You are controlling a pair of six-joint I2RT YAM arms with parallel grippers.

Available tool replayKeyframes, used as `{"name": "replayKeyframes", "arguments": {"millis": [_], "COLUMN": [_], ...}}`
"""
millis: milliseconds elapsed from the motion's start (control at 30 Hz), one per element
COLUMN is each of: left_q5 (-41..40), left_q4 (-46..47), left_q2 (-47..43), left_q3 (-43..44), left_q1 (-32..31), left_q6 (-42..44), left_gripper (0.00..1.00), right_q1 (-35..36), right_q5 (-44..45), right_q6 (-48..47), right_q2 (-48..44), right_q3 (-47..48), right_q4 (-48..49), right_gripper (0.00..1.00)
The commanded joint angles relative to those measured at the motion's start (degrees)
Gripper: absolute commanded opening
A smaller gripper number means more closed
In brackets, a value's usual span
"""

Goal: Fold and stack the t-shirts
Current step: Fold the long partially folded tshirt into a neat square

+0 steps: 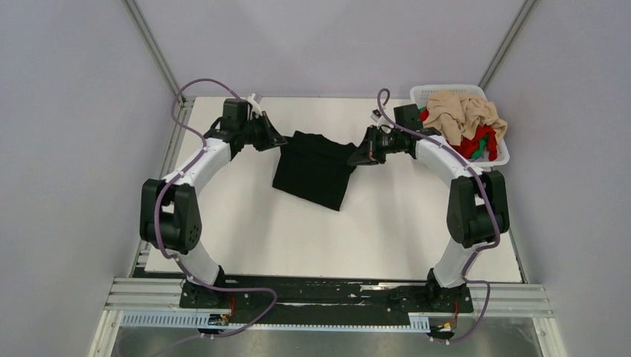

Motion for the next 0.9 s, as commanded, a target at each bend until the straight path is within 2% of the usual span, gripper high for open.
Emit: {"name": "replayKeyframes", "arguments": {"millis": [0,267,367,400,433,467,500,533,567,600,633,667,733,867], "left_q5": [-1.48,-1.12,0.8,2.11,2.79,3.62,3.81,4.05,4.16,4.56,5.36,5.82,7.17,9.2], "left_q4": [3.13,4.23,4.16,3.98,3.98,3.78,3.7,3.78,4.04,4.31,4.72,4.92,5.16,5.39], "left_q2": [5.46,18.77,25.0,26.21,28.21,29.04,30.0,30.16,29.97,29.7,28.87,27.76,25.77,21.68], "left_q3": [6.21,14.59,19.74,20.88,22.9,23.87,25.38,25.99,26.9,27.23,27.78,28.02,28.19,25.73], "left_q1": [1.14,1.14,1.14,1.14,1.14,1.14,1.14,1.14,1.14,1.09,1.06,1.05,1.02,-0.05], "left_q6": [1.8,0.14,-1.26,-1.61,-2.38,-2.74,-3.12,-3.33,-3.6,-3.27,-3.1,-2.75,-2.19,-0.57], "left_gripper": [0.0,0.0,0.0,0.0,0.06,0.14,0.33,0.48,0.85,0.96,0.98,0.99,1.0,1.0], "right_q1": [-2.21,-4.62,-5.35,-5.67,-6.0,-6.33,-6.63,-6.81,-6.84,-6.85,-6.86,-6.77,-6.58,-4.54], "right_q5": [-1.27,2.16,3.7,4.34,4.4,4.23,4.35,5.07,5.61,5.88,5.87,5.86,6.19,7.14], "right_q6": [1.03,1.1,0.02,-0.04,0.0,0.27,0.84,1.15,1.25,1.27,1.23,1.1,1.16,1.13], "right_q2": [4.15,14.05,17.61,18.88,20.05,20.93,21.51,21.69,21.51,20.9,19.82,18.63,16.04,11.34], "right_q3": [4.4,10.61,13.59,14.84,16.75,18.07,19.16,20.06,20.7,20.99,20.92,20.61,19.08,15.07], "right_q4": [3.06,3.41,3.8,3.71,3.66,3.66,3.71,3.69,3.64,3.64,3.58,3.55,3.54,3.69], "right_gripper": [0.0,0.01,0.05,0.1,0.16,0.19,0.21,0.28,0.38,0.47,0.58,0.65,0.98,1.0]}}
